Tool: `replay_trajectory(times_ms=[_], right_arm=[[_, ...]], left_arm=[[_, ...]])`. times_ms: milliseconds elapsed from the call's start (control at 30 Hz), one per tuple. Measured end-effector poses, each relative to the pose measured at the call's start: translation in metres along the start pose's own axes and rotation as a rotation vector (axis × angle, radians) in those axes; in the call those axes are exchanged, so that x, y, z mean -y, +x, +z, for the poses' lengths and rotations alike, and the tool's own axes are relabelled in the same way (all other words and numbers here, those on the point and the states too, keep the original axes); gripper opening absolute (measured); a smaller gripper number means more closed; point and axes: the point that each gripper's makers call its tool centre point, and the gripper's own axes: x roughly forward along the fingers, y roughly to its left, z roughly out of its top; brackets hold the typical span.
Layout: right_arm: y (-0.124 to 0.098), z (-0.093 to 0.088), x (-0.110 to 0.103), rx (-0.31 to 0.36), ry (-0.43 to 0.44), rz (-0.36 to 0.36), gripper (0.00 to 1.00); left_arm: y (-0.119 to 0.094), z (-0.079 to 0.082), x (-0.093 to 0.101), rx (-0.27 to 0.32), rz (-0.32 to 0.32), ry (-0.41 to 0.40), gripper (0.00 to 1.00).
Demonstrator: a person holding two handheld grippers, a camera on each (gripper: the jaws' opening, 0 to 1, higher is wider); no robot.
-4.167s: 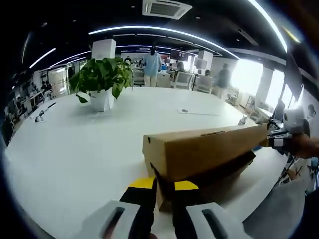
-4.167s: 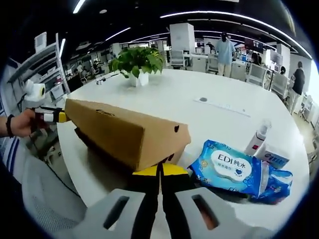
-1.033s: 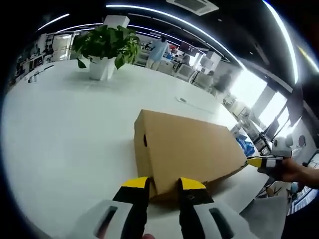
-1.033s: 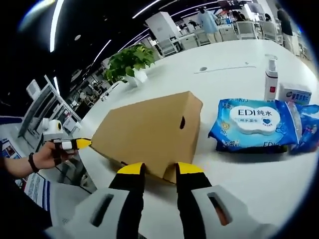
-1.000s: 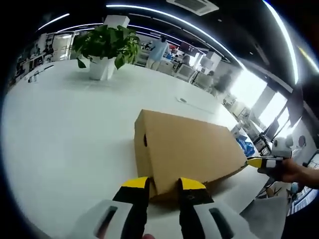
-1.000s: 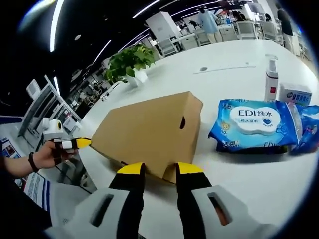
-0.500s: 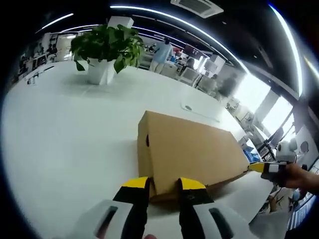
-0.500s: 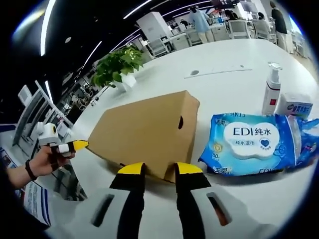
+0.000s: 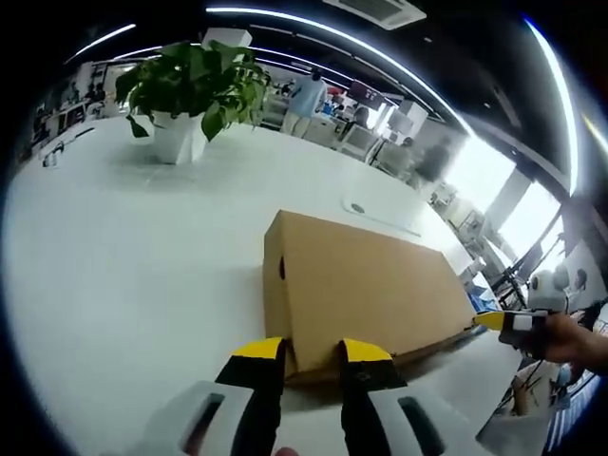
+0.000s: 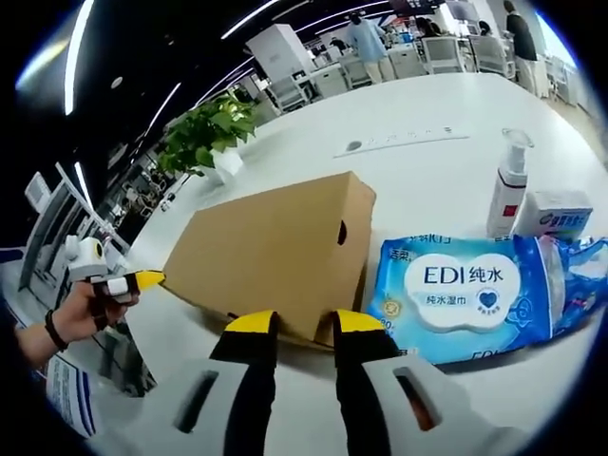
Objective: Operate the shoe box by opening the lid, removing the specified soft item, and placing it in the target area until the item is outside and the box remains undamaged.
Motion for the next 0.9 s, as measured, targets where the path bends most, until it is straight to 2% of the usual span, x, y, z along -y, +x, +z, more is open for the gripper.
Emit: replay_trajectory(times_ms=[333, 433, 500, 567, 633, 767, 900], right_arm=[[-0.001, 0.000, 0.000, 0.000, -0.013, 0.011, 0.21], [-0.002, -0.001, 0.001, -0.003, -0.024, 0.041, 0.20], [-0.008, 0.000, 0.004, -0.002, -0.017, 0.056, 0.18], [-0.017, 0.003, 0.012, 0.017, -0.057, 0.033, 0.18], [-0.028, 0.004, 0.018, 0.035, -0.076, 0.028, 0.24], [-0.057, -0.005, 0.039, 0.045, -0.122, -0.001, 0.34], [-0.088, -0.014, 0.066, 0.063, -0.126, -0.061, 0.40]], left_arm=[[-0.001, 0.000, 0.002, -0.016, 0.022, 0.003, 0.22], [-0.002, -0.001, 0.002, -0.048, 0.045, -0.012, 0.22], [-0.004, 0.000, 0.000, -0.041, 0.077, 0.009, 0.24], [-0.008, -0.001, 0.003, -0.027, 0.066, 0.013, 0.30], [-0.013, 0.000, 0.007, -0.005, 0.053, 0.032, 0.34], [-0.027, -0.009, 0.015, -0.015, 0.053, 0.082, 0.36], [-0.042, -0.023, 0.021, -0.015, 0.067, 0.087, 0.37]])
